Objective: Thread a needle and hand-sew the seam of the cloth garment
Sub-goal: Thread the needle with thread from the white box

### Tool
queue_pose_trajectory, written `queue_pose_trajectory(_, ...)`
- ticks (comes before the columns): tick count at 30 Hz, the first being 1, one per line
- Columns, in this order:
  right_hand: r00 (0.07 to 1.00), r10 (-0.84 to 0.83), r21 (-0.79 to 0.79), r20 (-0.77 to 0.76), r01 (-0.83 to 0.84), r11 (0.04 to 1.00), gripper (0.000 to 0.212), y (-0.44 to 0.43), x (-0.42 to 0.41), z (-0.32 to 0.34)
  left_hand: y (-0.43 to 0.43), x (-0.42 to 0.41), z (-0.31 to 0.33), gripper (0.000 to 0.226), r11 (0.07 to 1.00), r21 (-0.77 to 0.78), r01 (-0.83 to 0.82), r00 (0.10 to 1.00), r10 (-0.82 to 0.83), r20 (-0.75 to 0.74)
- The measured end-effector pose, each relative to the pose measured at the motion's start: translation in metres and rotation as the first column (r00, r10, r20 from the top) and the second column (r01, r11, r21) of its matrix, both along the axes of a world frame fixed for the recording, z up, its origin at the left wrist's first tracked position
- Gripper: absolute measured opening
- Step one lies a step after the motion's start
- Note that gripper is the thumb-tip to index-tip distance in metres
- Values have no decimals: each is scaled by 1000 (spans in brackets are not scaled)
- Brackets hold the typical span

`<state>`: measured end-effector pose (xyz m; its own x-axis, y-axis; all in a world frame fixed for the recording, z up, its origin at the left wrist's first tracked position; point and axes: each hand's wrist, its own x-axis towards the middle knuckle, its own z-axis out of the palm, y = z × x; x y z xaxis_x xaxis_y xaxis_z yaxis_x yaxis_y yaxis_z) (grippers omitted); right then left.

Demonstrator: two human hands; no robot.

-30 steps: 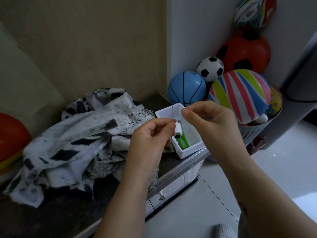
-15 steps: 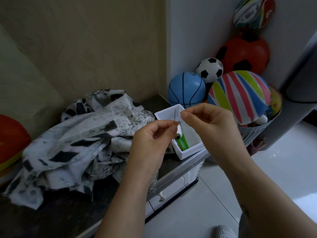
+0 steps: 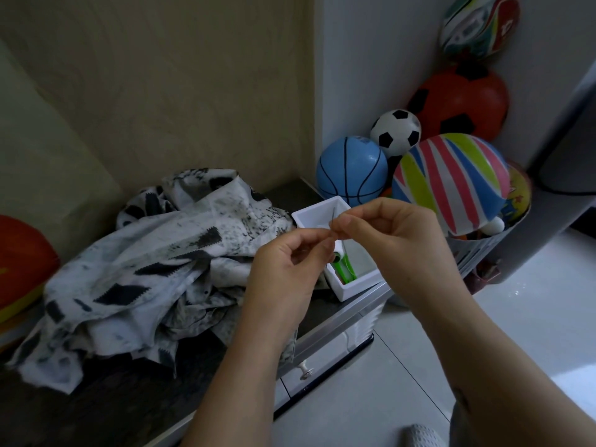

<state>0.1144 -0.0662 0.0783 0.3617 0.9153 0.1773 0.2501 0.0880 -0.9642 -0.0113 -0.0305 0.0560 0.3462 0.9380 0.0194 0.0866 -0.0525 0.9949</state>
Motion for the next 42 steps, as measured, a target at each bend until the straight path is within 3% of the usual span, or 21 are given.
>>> queue_pose_trajectory(42, 1000, -25, -38, 8, 26, 999, 9, 0, 3, -1, -1, 1, 0, 17, 999, 34, 11, 999, -9, -41)
